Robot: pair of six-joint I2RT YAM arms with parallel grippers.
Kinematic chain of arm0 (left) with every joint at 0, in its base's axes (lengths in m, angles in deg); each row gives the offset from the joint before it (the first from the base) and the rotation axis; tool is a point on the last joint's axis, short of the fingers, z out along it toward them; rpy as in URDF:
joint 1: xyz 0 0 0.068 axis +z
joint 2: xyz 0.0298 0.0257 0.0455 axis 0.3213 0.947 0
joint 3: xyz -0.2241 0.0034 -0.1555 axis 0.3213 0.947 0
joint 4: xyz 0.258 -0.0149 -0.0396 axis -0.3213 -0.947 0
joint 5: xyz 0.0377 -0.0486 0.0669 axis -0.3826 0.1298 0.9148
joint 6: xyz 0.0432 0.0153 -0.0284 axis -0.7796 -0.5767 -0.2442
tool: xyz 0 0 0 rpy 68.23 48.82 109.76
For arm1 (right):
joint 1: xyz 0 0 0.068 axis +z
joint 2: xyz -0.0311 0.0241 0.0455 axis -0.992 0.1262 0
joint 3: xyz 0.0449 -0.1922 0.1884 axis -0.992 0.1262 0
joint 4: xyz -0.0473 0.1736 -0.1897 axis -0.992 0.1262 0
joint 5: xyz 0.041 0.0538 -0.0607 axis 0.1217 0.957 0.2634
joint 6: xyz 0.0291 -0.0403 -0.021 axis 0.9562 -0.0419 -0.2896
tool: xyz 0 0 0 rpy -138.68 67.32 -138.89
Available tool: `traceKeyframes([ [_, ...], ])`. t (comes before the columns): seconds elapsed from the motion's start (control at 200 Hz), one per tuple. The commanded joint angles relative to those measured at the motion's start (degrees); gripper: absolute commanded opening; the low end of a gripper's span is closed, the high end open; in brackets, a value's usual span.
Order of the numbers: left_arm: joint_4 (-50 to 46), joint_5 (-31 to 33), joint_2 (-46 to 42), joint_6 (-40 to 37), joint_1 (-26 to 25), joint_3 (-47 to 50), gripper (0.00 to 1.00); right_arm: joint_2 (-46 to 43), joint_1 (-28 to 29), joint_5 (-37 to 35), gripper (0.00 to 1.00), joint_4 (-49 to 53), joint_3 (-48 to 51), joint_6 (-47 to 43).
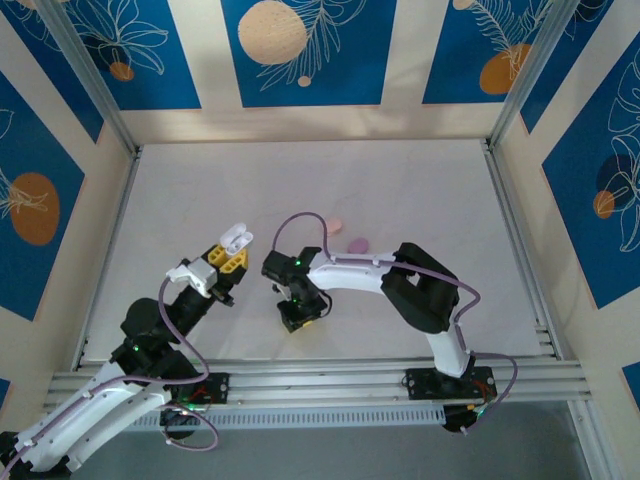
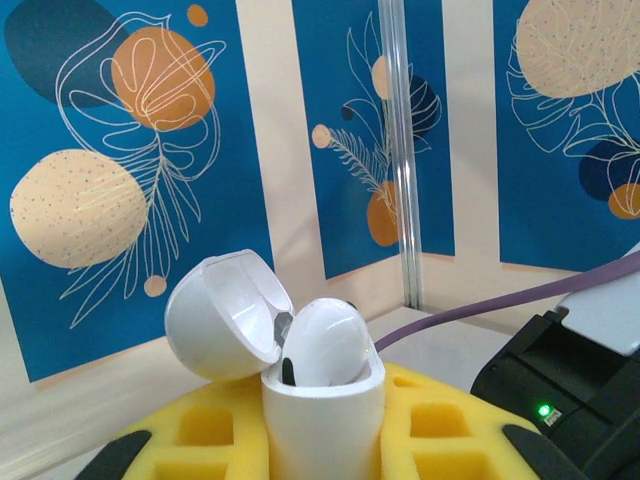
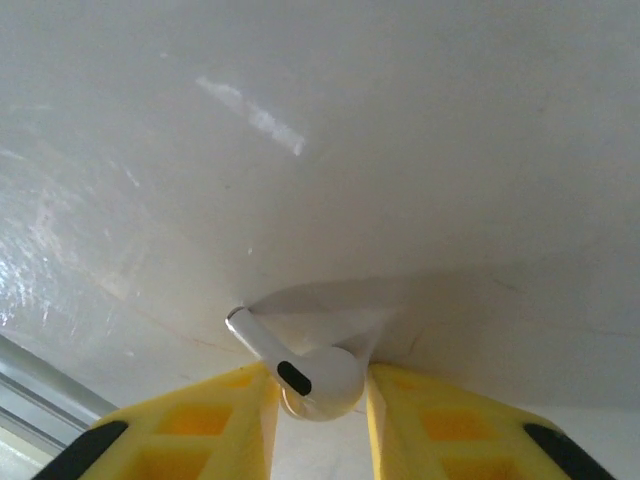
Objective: Insert the wireless bluetooth earbuds into the charging case
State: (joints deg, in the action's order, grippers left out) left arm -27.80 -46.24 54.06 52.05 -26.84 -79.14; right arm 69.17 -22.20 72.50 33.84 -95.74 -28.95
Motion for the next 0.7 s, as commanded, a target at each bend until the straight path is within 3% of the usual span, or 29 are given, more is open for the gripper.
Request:
traceKeyframes([
  [0.0, 1.70, 0.64, 0.54, -0.26, -0.49, -1.97, 0.13, -3.04, -2.99, -1.44, 0.27, -0.04, 1.71, 2.49],
  [0.17, 3.17, 0.09, 2.12, 0.31, -0.51, -1.74, 0.13, -7.38, -8.90, -2.83, 0.24, 0.27, 6.21, 3.58],
  [0.35, 4.97, -0.71, 3.96, 1.26, -0.48, -1.37, 0.13, -8.64, -14.90, -6.21, 0.29, 4.52, 7.49, 2.69],
  [0.525, 6.18, -1.37, 5.44, 2.01, -0.51, -1.17, 0.13, -9.21, -19.38, -2.03, 0.32, 2.68, 7.27, 2.08],
  [0.695, 6.59, -1.42, 5.93, 2.13, -0.48, -1.17, 0.13, -7.77, -20.21, 0.45, 0.32, 1.57, 5.10, 2.00],
])
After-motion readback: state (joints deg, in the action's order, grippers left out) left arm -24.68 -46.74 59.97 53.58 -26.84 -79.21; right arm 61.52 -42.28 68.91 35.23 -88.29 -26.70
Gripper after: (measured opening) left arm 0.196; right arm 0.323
